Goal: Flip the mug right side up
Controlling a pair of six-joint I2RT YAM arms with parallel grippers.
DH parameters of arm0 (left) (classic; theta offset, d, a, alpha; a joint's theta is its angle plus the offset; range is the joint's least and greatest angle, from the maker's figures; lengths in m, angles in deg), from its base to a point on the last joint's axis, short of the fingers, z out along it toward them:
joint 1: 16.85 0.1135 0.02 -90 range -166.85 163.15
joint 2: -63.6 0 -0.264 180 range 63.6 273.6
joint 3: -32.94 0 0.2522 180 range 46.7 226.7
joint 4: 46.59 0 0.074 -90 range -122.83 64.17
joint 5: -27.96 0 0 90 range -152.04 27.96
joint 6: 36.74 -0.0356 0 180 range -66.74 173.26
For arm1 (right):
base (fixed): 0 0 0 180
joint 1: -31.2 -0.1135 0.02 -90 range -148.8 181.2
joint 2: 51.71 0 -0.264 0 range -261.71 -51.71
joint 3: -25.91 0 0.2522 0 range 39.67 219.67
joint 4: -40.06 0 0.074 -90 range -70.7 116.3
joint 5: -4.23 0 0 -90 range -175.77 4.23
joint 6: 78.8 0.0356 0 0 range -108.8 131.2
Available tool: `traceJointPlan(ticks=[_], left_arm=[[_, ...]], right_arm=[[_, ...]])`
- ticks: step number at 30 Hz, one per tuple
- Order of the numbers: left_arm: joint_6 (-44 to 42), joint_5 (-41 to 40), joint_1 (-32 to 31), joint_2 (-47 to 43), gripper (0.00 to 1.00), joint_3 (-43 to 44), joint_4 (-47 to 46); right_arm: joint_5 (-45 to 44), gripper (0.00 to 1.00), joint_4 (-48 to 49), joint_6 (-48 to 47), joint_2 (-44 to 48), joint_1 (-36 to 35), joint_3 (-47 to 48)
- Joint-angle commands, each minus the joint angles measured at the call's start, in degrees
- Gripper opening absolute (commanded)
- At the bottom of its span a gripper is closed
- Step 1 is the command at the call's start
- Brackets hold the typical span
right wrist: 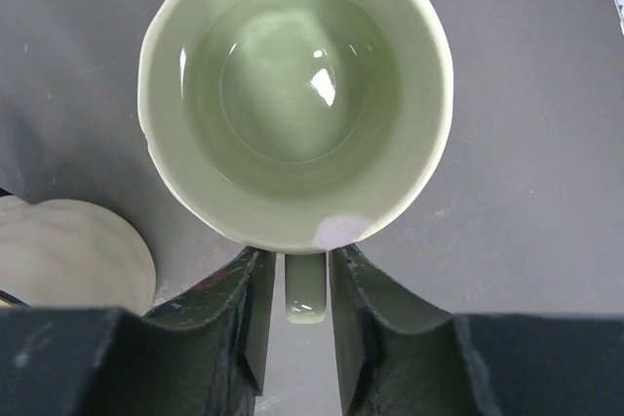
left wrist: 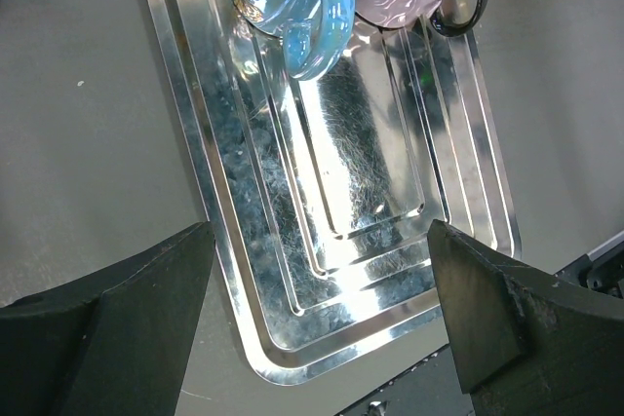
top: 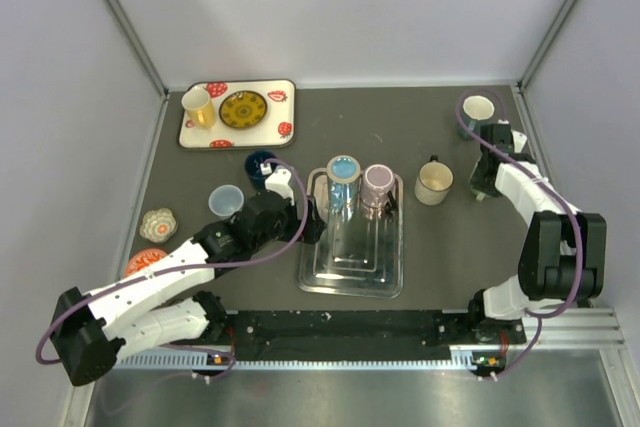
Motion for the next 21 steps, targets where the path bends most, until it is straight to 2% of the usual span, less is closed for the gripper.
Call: traceJointPlan(ticks=[1,2,7,10,14,21], left_arm=[[0.58,0.66,0.11,0.19,0.96,0.15,-2.76],[0.58,0.84,0.02,0.02,0.96,-0.02,-2.76],[0.58,0.66,0.11,-0.34,0.96,-0.38,-2.76],[0.41,0.49,0.02,-0.86,0.95,-0.55,-2.67],[0.15,0.31,0.02,-1.74,0.96,-0.38,-2.32],[-0.38,-1.27,0.10,-2.27,0.96,1.46,-1.79]], right_arm=[[-1.14,0.24,0.01,-0.33,-0.09,-0.42,2.53],[-1.06,0.15,0.01,-0.33,-0.26,-0.42,2.44],[-0.62,0.00,-0.69,0.37,-1.49,-0.42,2.26],[-1.49,0.00,-0.61,1.60,0.08,-0.42,1.56],[-1.85,0.00,-1.39,3.10,8.41,-0.77,2.08],[-1.07,0.00,-9.56,3.19,19.13,-3.49,5.95]])
